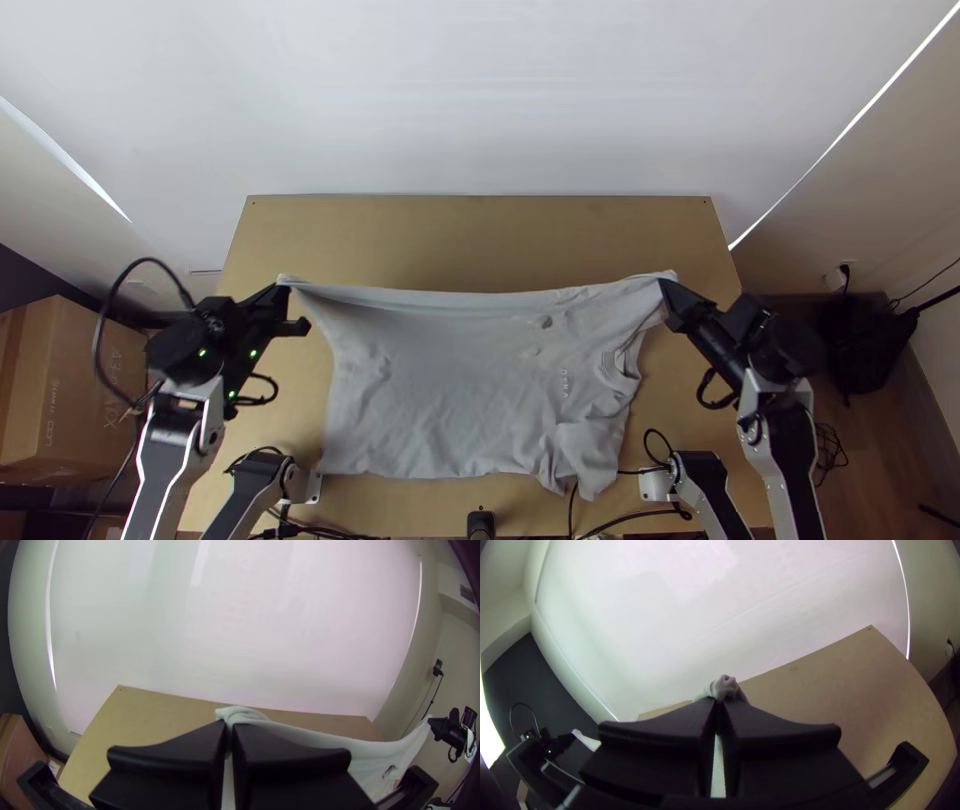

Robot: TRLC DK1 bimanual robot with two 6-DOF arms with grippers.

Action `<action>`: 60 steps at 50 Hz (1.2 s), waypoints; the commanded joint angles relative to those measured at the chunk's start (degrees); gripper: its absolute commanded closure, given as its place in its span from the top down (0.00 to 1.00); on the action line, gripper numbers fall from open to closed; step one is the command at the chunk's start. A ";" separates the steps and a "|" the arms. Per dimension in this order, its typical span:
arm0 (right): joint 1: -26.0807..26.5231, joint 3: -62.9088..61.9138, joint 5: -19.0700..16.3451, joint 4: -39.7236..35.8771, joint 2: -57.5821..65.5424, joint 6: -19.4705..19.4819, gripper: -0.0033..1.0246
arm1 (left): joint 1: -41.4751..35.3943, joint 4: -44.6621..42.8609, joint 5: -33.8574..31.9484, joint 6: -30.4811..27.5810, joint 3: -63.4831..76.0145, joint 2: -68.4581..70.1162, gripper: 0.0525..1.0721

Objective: Fold the t-shirt

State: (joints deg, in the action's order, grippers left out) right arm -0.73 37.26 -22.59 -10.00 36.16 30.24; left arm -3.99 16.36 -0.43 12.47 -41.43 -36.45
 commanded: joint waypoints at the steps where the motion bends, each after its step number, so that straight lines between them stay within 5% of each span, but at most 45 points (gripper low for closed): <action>1: -0.67 -3.42 1.32 6.75 5.59 -0.88 0.02 | 1.97 -6.16 -1.42 1.07 2.85 -6.09 0.02; 17: -0.85 1.07 2.73 21.34 33.10 -0.80 0.03 | 4.52 -21.28 -1.77 0.89 0.03 -28.42 0.02; 47: -1.90 30.68 5.01 22.48 72.12 -0.80 0.03 | 8.65 -26.20 -2.83 0.63 -25.19 -64.01 0.02; 60: -1.82 43.87 5.45 14.66 80.91 1.75 0.03 | 8.12 -23.22 -2.74 1.33 -32.49 -70.60 0.02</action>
State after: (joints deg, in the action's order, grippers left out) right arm -3.03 75.85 -18.83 6.72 114.34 30.04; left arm 3.38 -7.77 -3.88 12.47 -70.41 -105.47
